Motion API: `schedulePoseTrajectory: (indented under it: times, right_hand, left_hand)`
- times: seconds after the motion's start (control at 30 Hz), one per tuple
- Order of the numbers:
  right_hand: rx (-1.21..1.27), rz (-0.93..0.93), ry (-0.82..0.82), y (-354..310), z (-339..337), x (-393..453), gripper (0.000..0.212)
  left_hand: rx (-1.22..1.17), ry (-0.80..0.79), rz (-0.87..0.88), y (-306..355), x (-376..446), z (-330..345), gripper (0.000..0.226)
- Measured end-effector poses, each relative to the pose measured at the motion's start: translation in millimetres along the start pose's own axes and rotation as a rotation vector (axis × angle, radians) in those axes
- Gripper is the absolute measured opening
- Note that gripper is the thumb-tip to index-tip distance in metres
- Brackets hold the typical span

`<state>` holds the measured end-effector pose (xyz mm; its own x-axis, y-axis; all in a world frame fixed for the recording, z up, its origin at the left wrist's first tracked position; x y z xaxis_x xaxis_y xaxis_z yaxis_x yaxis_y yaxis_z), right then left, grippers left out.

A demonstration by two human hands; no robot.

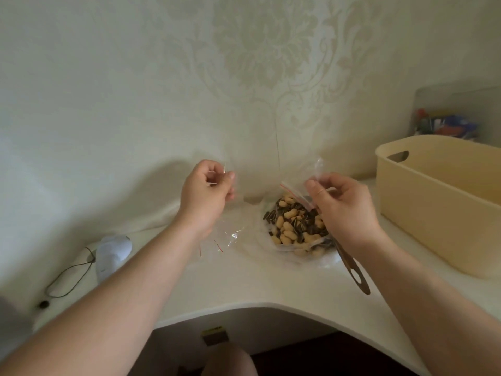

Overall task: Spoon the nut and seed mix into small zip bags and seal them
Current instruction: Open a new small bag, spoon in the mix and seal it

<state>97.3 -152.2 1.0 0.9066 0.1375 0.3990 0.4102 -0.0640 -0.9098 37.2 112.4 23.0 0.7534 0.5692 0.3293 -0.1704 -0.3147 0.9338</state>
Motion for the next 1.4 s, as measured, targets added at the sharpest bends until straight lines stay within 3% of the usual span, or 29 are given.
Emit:
schedulePoseTrajectory:
  times: [0.1,0.23,0.3,0.37,0.43,0.47,0.5,0.57,0.6,0.67,0.73,0.83,0.97,1.03,1.17,1.3,1.4]
  right_hand:
    - [-0.022,-0.002,-0.004,0,0,-1,0.012]
    - [0.056,0.051,-0.011,1,-3,1,0.012]
    - [0.124,0.098,0.007,2,-7,4,0.011]
    - [0.187,0.153,0.024,6,-12,7,0.007]
    - [0.275,0.205,0.043,11,-13,10,0.008]
    - [0.332,0.233,0.055,13,-14,12,0.009]
    - [0.393,0.259,0.066,16,-13,13,0.010]
    - [0.490,0.292,0.075,19,-13,16,0.012]
    - [0.527,0.302,0.076,20,-13,17,0.012]
    - [0.590,0.318,0.091,23,-16,20,0.009]
    - [0.606,0.319,0.096,25,-17,21,0.012]
    - [0.512,0.287,0.126,26,-17,22,0.028]
    - [-0.072,0.028,0.222,5,-26,16,0.020]
    - [-0.205,-0.111,0.115,-8,-13,9,0.016]
    - [-0.388,-0.129,-0.108,-10,14,7,0.031]
    - [-0.351,-0.078,-0.122,-21,10,23,0.010]
    - [-0.122,-0.016,-0.221,-26,12,31,0.012]
  left_hand:
    - [0.058,-0.115,-0.119,-22,6,5,0.016]
    - [0.198,-0.257,-0.206,-33,2,20,0.034]
    - [0.413,-0.172,-0.040,-22,3,20,0.038]
    - [0.542,-0.060,0.248,2,-2,26,0.038]
    - [0.475,-0.125,0.389,25,-14,47,0.028]
    - [0.399,-0.199,0.373,32,-20,61,0.017]
    - [0.312,-0.300,0.305,35,-24,76,0.005]
    - [0.144,-0.488,0.118,34,-30,103,0.025]
    - [0.087,-0.547,0.044,30,-31,114,0.025]
    - [-0.015,-0.564,-0.014,25,-27,126,0.010]
    - [-0.081,-0.528,-0.034,21,-17,129,0.009]
    - [-0.164,-0.442,-0.051,13,3,122,0.016]
    - [-0.163,-0.434,0.025,4,10,110,0.016]
    - [-0.185,-0.489,0.071,0,0,111,0.017]
    - [-0.205,-0.552,0.172,5,-14,110,0.018]
    - [-0.240,-0.642,0.240,10,-13,99,0.012]
    - [-0.144,-0.640,0.340,11,-7,86,0.011]
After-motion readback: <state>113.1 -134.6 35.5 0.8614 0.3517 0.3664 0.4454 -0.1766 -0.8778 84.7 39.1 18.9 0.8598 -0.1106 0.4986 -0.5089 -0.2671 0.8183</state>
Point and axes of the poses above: each hand's wrist, its own x-axis towards the middle knuckle, its own z-axis out of the palm, y = z × x, the point moved 6 cm from there along x, towards the middle knuckle
